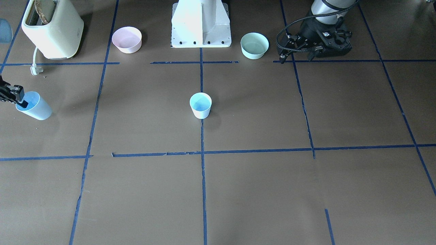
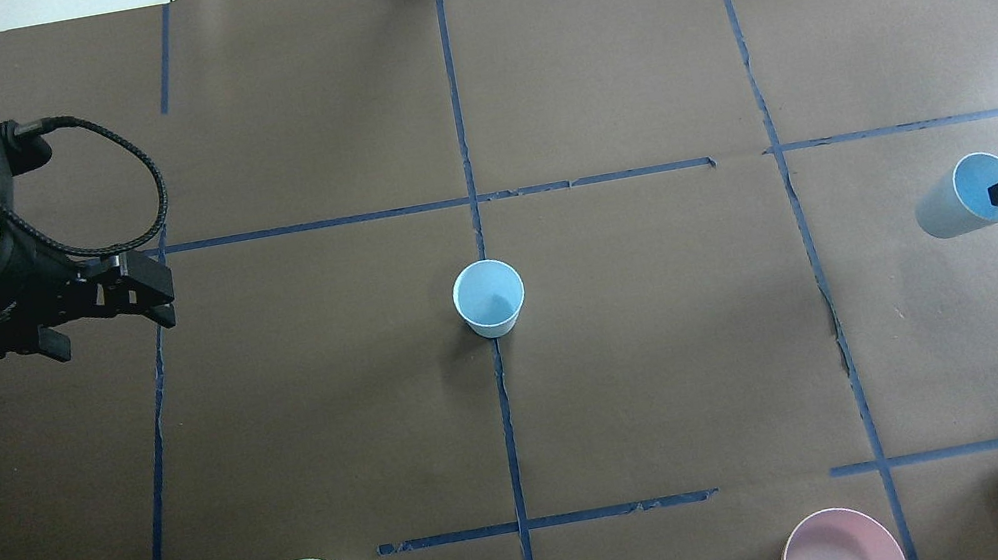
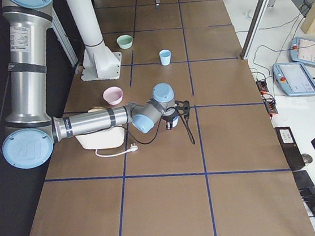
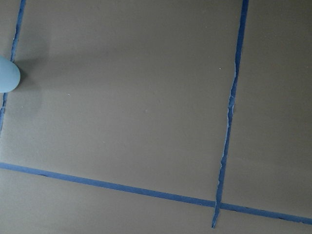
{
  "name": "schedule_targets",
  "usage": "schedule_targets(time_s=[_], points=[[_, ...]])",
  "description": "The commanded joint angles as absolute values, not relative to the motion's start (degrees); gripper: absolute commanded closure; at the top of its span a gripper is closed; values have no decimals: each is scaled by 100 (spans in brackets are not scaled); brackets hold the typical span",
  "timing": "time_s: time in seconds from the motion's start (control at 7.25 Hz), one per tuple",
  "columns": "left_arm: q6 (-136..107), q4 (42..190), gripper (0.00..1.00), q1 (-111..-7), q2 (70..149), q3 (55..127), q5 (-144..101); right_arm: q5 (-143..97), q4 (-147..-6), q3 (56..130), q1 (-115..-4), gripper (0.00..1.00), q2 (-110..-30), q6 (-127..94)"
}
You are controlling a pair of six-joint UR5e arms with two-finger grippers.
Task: Stack blue cups with both arms
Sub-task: 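Lift the second cup with the right gripper and carry it over the centered cup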
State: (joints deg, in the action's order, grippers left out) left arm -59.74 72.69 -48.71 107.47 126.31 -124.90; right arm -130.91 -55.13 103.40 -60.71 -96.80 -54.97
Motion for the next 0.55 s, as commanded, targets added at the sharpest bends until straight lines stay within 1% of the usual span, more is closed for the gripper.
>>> schedule_targets(time_s=[0.0,0.14,0.28,0.41], points=[[-4865,7277,0,-5280,10223,12621,-12507,-13122,-6673,10966,-5916,100,-8890,-5887],[-4312,7286,0,-5587,10039,12517,-12542,-13087,-7402,11308,-5811,100,-8425,-5967],[-3811,7304,0,-5868,9907,12359,-12559,-13061,-8062,11486,-5644,100,-7872,-6116],[-3318,7304,0,-6210,9897,12114,-12568,-12956,-8660,11513,-5390,100,-7196,-6491]])
